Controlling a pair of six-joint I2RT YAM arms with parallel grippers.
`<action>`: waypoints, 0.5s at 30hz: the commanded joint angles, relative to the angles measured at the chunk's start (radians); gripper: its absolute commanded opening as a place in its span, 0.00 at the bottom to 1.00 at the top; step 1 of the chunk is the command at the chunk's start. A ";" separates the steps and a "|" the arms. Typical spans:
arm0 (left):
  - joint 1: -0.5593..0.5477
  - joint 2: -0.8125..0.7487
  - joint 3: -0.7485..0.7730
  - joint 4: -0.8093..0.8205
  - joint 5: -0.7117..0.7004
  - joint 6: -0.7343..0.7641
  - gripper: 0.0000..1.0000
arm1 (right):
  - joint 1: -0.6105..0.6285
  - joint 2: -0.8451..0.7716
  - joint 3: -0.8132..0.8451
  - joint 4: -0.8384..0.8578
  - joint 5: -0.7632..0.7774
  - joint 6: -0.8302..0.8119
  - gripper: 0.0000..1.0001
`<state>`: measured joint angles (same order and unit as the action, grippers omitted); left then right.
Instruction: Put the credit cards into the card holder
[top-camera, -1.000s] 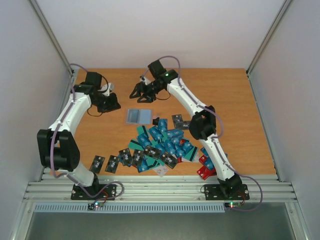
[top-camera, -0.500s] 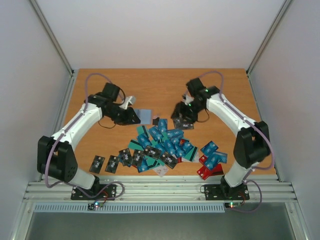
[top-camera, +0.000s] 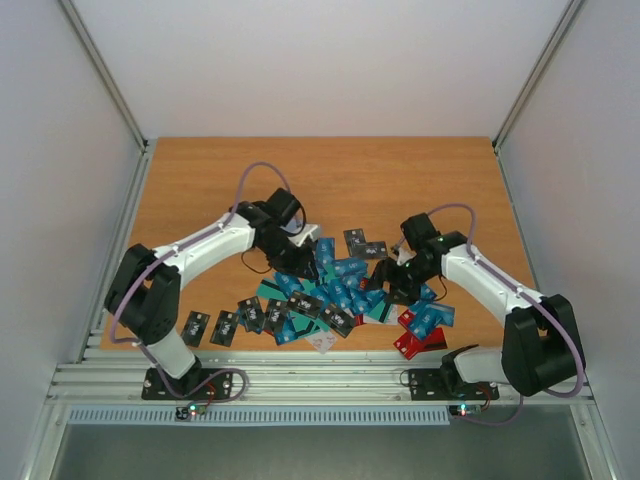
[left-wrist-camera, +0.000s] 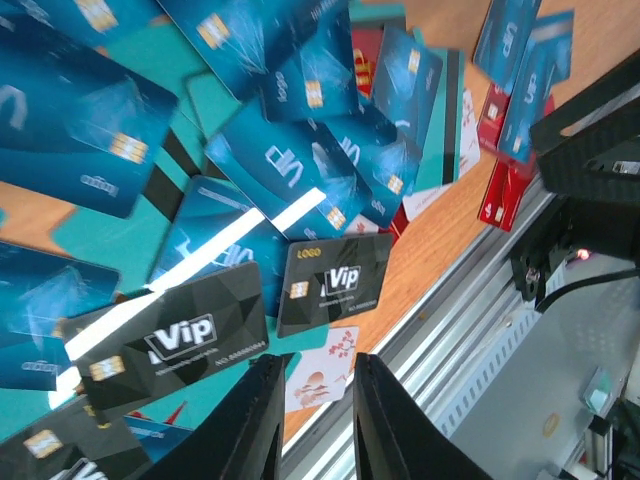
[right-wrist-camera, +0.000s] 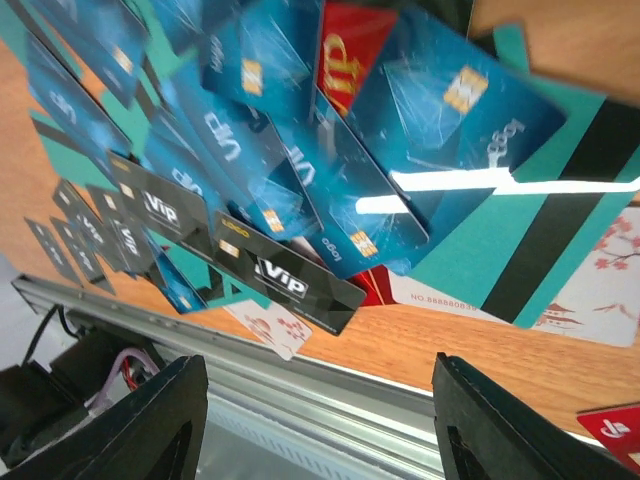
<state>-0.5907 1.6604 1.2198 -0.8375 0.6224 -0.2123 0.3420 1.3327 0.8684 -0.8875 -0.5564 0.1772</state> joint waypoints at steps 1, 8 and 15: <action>-0.040 0.030 -0.020 0.038 0.003 0.014 0.25 | 0.012 -0.009 -0.103 0.170 -0.163 0.023 0.63; -0.043 0.078 -0.074 0.117 0.138 0.062 0.51 | 0.082 0.064 -0.195 0.399 -0.252 0.076 0.55; -0.043 0.159 -0.080 0.133 0.193 0.113 0.55 | 0.150 0.159 -0.291 0.650 -0.264 0.180 0.40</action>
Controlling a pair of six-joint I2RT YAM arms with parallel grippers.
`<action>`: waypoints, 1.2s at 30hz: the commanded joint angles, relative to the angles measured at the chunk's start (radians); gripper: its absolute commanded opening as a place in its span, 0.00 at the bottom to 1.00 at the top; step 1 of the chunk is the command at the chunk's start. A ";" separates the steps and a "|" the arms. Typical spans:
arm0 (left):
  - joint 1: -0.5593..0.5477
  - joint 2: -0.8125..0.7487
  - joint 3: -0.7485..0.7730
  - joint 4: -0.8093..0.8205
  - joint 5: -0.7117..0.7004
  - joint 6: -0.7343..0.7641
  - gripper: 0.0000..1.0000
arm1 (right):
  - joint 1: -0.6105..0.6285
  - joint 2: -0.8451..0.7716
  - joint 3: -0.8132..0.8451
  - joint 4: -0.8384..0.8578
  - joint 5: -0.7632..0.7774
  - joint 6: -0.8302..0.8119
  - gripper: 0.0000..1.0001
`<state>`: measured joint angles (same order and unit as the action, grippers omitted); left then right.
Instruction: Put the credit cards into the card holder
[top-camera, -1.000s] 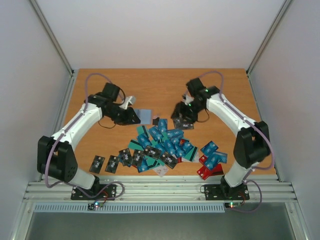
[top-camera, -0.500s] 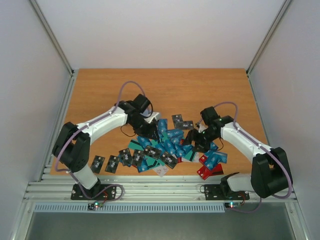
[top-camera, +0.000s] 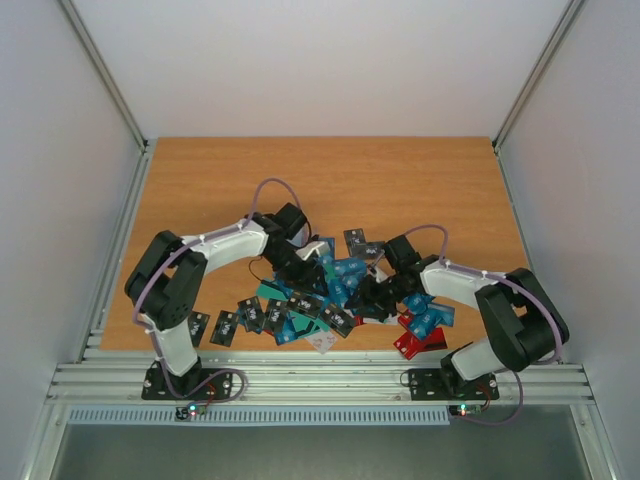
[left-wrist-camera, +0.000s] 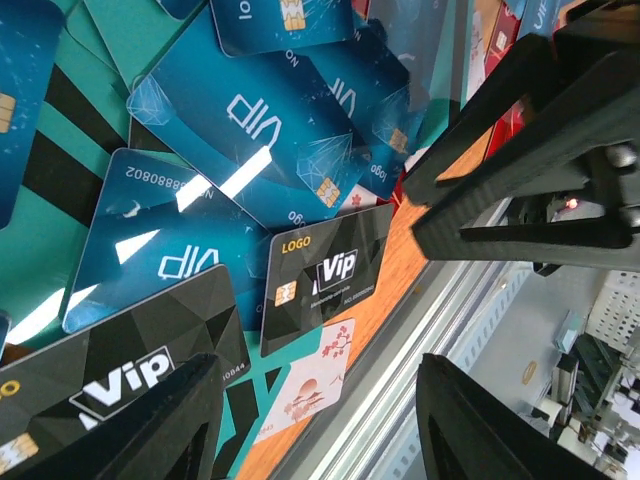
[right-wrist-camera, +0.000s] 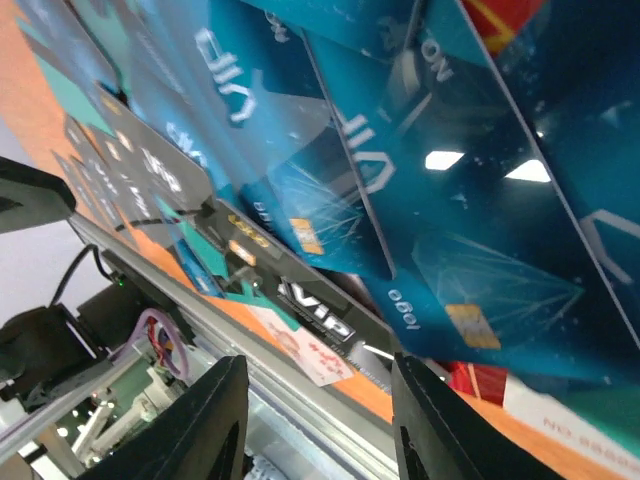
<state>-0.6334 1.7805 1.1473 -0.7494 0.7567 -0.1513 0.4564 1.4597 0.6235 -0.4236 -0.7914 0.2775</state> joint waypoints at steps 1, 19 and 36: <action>0.001 0.048 -0.007 0.045 0.063 0.059 0.55 | 0.045 0.041 -0.058 0.208 -0.027 0.095 0.37; -0.030 0.130 -0.004 -0.032 0.045 0.120 0.55 | 0.082 0.090 -0.115 0.217 0.046 0.113 0.28; -0.054 0.099 -0.098 0.019 0.058 0.003 0.56 | 0.082 -0.010 -0.138 0.202 0.089 0.111 0.33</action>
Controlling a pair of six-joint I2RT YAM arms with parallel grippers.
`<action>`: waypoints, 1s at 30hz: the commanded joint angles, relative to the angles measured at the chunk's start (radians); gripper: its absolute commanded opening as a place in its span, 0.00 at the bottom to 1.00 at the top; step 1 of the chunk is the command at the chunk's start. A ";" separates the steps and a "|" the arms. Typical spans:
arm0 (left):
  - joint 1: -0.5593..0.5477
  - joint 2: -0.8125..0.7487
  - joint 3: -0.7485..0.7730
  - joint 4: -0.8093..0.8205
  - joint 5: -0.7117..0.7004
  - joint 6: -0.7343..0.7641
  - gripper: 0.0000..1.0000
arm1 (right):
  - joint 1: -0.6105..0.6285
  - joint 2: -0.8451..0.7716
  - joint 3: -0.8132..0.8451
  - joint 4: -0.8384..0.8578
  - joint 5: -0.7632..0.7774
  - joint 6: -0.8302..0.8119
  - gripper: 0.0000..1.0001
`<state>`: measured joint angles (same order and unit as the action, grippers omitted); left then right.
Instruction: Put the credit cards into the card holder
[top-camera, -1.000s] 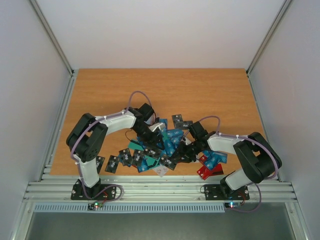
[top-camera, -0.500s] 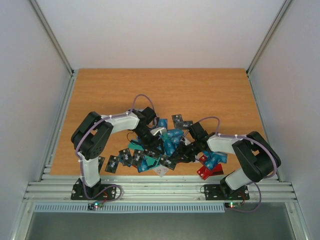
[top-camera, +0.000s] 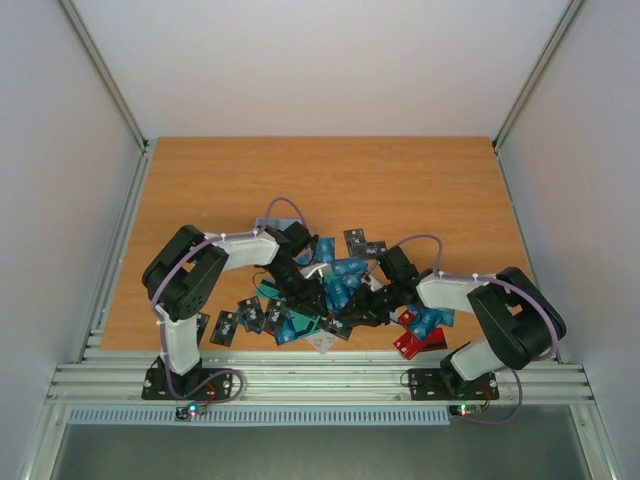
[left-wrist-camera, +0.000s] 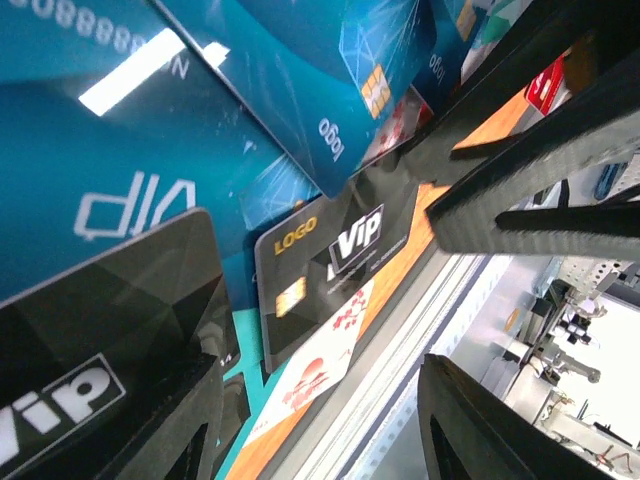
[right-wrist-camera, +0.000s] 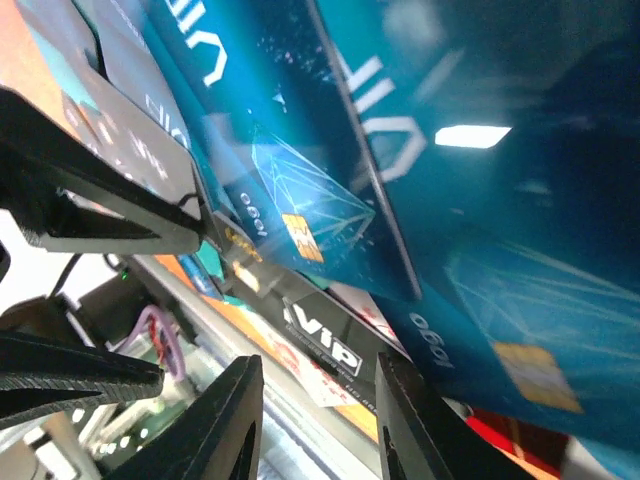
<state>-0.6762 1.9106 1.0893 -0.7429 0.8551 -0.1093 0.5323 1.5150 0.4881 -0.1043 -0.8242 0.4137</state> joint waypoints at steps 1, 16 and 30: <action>-0.011 -0.040 -0.044 0.012 -0.045 -0.046 0.56 | 0.006 -0.105 0.018 -0.167 0.129 -0.040 0.34; -0.010 -0.059 -0.051 0.029 -0.026 -0.067 0.56 | 0.009 -0.199 0.003 -0.281 0.152 -0.052 0.36; -0.043 -0.017 -0.018 0.043 -0.011 -0.084 0.56 | 0.052 -0.058 -0.031 -0.130 0.149 -0.008 0.30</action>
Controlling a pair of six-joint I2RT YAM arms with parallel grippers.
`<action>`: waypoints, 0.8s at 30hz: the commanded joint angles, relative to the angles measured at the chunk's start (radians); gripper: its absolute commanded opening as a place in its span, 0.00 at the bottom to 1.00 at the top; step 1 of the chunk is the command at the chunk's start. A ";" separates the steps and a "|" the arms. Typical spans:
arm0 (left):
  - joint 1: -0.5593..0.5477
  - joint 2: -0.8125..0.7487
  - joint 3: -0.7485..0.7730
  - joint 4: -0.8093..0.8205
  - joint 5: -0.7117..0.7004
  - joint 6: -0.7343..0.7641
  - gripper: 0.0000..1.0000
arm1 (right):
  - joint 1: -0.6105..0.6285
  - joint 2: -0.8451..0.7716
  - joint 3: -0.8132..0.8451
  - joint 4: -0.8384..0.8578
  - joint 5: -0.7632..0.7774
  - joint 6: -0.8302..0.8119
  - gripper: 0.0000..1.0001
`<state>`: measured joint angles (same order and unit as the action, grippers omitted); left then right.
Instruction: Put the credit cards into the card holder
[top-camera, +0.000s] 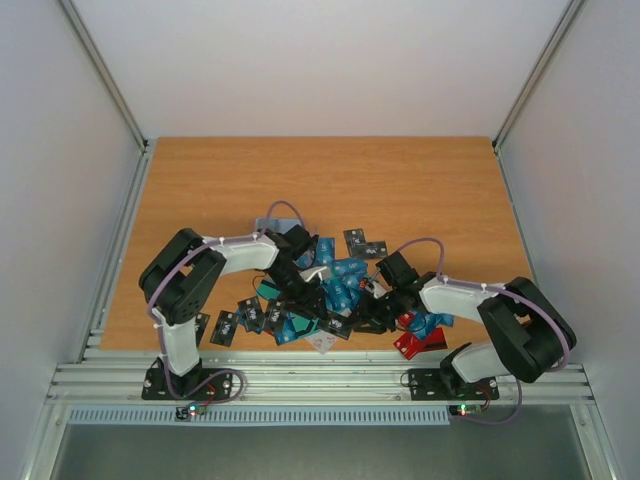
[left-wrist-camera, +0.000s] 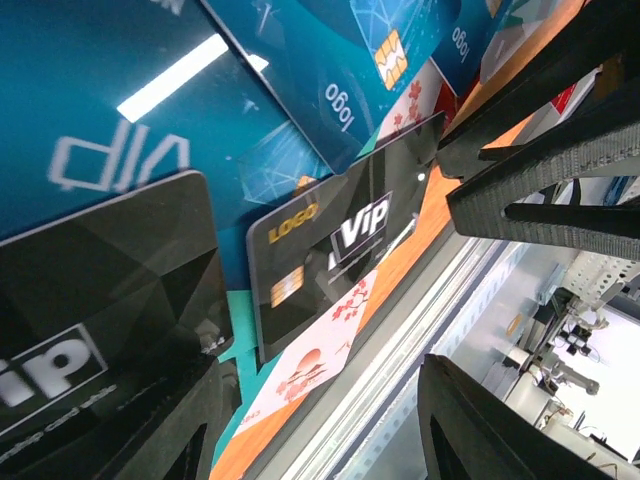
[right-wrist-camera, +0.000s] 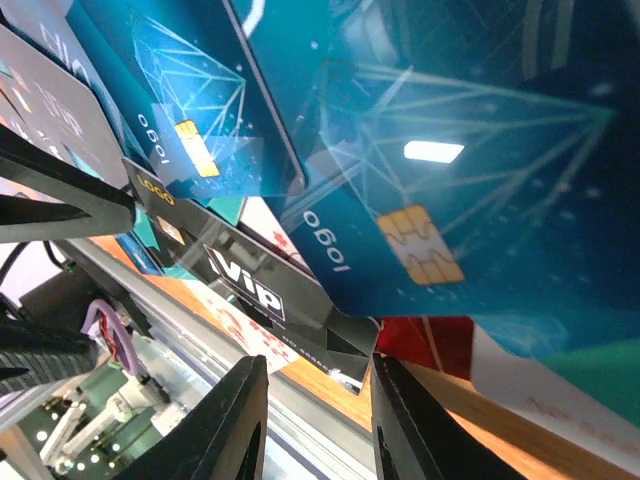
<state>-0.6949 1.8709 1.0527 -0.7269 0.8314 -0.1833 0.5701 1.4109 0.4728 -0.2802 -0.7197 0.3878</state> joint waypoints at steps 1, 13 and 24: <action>-0.031 0.029 0.024 0.025 0.010 -0.013 0.56 | 0.016 0.053 -0.016 0.054 0.045 0.021 0.30; -0.048 -0.014 -0.005 0.045 -0.202 -0.068 0.56 | 0.020 0.092 -0.024 0.099 0.039 0.033 0.29; -0.048 -0.080 -0.060 0.058 -0.276 -0.079 0.59 | 0.020 0.112 -0.027 0.121 0.032 0.038 0.29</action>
<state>-0.7460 1.7927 1.0275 -0.7002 0.6395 -0.2577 0.5835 1.4803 0.4721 -0.1619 -0.7830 0.4244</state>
